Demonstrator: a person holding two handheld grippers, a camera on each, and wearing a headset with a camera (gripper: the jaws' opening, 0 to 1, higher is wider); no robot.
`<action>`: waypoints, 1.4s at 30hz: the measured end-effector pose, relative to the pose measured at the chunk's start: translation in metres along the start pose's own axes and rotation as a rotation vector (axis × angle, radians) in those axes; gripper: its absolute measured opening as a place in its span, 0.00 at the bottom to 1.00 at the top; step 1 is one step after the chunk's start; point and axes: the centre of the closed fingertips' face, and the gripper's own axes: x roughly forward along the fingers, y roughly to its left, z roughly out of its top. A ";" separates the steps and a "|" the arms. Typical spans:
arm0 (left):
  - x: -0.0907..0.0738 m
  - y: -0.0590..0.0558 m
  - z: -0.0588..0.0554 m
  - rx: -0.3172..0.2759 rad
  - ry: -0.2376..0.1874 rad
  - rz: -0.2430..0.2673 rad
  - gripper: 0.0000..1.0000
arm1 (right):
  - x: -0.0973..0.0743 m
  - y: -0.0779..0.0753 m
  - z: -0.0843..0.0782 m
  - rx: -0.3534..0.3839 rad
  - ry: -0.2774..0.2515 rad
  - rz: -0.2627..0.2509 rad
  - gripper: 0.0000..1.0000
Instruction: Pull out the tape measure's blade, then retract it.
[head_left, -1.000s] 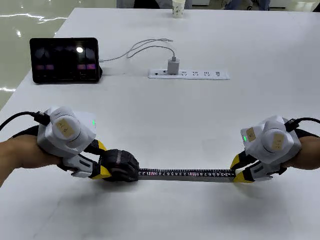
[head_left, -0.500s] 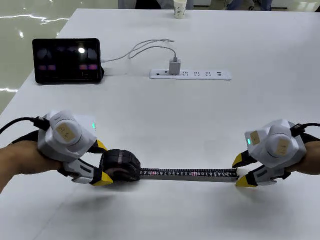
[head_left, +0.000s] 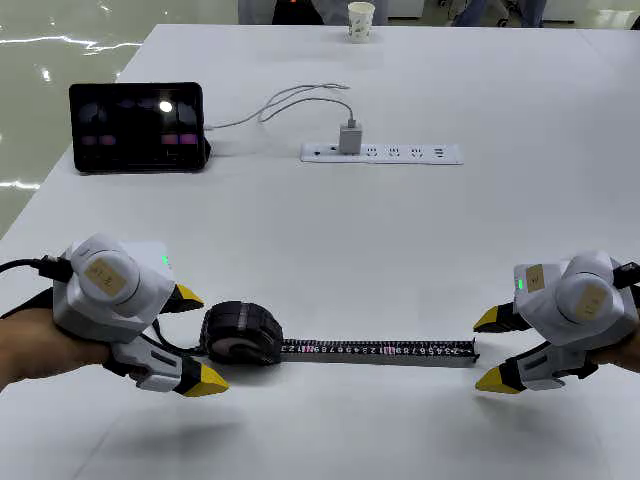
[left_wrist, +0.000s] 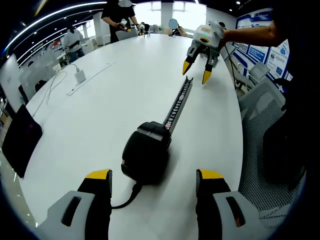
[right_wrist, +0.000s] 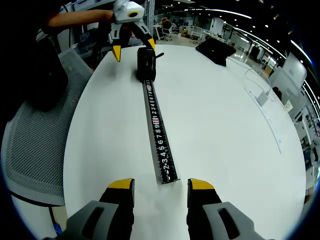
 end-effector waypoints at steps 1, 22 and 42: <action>-0.001 -0.001 0.000 -0.009 -0.007 0.005 0.68 | -0.001 0.001 0.002 0.021 -0.011 -0.006 0.40; -0.013 -0.022 -0.006 -0.158 -0.085 0.069 0.80 | -0.015 0.017 0.008 0.177 -0.078 -0.098 0.52; -0.026 -0.045 0.001 -0.290 -0.191 0.162 0.89 | -0.023 0.039 0.014 0.322 -0.185 -0.179 0.65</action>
